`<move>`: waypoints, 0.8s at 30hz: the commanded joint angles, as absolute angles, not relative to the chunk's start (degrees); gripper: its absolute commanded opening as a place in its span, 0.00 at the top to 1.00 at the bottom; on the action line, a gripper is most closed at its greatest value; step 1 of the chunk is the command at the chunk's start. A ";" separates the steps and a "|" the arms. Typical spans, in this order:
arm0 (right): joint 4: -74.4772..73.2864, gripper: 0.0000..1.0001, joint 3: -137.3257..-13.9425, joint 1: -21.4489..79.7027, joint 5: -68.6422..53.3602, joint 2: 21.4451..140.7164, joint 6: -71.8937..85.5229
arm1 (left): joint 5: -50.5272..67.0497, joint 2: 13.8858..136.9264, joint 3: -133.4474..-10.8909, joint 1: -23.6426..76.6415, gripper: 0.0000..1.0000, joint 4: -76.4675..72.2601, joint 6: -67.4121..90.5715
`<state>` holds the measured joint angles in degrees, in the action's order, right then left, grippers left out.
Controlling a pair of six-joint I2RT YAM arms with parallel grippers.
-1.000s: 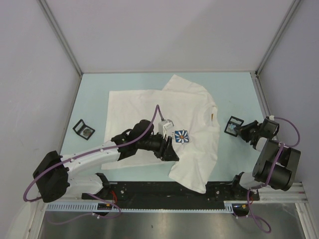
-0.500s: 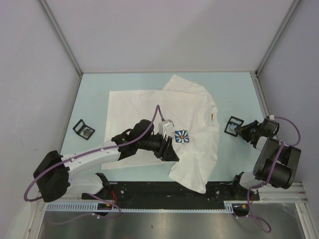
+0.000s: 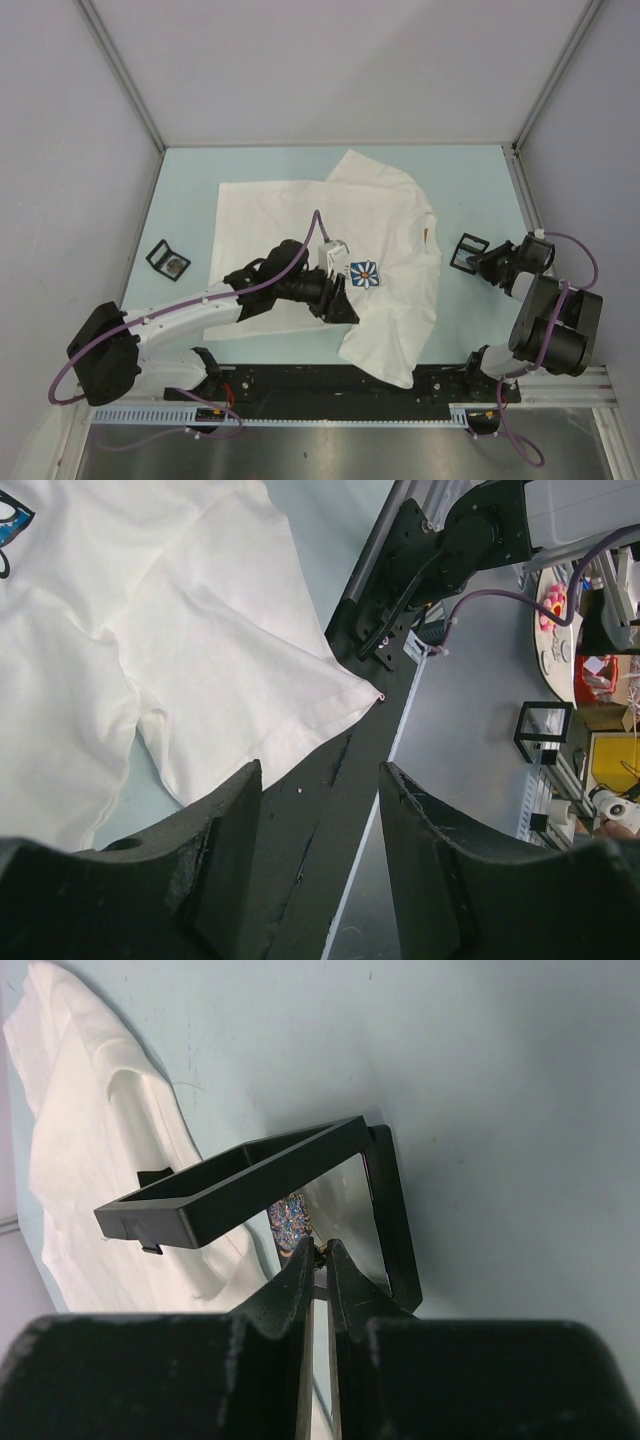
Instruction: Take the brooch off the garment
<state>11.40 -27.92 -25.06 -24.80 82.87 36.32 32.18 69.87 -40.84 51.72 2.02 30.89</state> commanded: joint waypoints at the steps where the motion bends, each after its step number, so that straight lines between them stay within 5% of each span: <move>1: 11.34 0.94 -30.41 -24.43 -22.59 83.14 34.89 | 33.31 69.35 -42.98 51.42 0.45 0.70 29.97; 11: 8.70 0.92 -31.29 -24.35 -20.65 81.12 33.49 | 33.40 68.82 -42.80 51.42 0.45 0.70 29.97; 24: -3.24 0.64 -34.80 -23.56 -17.06 72.95 30.15 | 33.93 67.33 -43.33 51.42 0.42 1.84 29.88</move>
